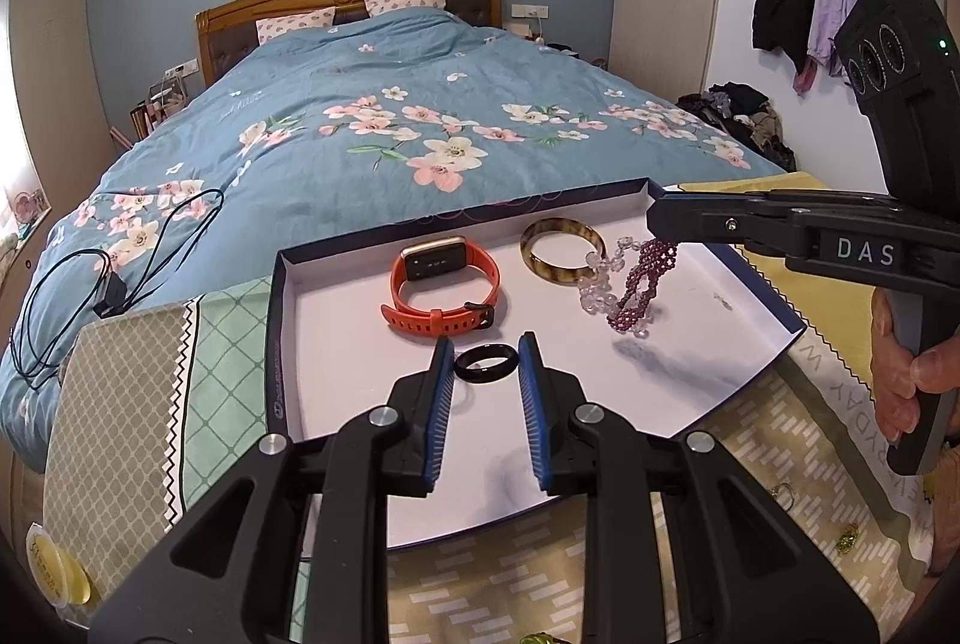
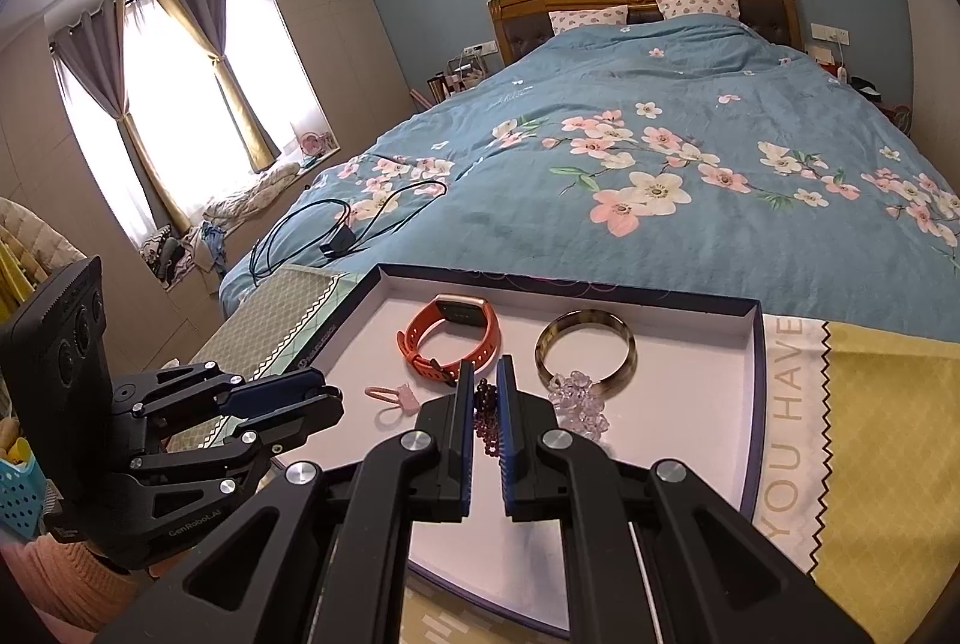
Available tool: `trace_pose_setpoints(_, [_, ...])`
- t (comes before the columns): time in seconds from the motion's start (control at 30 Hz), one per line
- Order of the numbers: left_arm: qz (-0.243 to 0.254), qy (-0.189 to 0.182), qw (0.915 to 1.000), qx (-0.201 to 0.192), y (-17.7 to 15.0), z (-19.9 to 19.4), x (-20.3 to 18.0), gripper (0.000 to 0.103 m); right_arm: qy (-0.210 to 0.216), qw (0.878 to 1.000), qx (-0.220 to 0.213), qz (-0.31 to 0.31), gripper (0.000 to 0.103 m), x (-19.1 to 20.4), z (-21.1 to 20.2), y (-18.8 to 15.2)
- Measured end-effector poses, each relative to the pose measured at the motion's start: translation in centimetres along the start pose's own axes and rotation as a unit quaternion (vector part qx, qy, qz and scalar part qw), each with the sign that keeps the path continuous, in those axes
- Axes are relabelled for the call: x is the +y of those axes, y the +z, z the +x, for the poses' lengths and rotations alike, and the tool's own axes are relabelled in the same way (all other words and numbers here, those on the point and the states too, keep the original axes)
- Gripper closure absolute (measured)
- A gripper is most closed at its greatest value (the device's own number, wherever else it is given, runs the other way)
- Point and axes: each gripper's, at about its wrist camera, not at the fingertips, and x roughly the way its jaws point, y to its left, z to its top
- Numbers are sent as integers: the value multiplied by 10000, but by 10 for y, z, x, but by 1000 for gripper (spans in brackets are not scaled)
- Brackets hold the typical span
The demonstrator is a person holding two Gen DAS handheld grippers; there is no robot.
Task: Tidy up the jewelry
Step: 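Lower the red bracelet into the box with the right tool while the left tool hovers, then open both tools to drop the red bracelet and black ring in the box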
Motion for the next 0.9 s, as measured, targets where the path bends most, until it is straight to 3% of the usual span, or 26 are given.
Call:
trace_pose_setpoints(0.33, [-43, 33, 9999, 157, 1, 16, 1, 81, -1, 9998, 123, 127, 97, -6, 11, -2])
trace_pose_setpoints(0.9, [-222, 2, 9978, 624, -8, 54, 5, 81, -377, 9978, 423, 333, 97, -27, 21, -14])
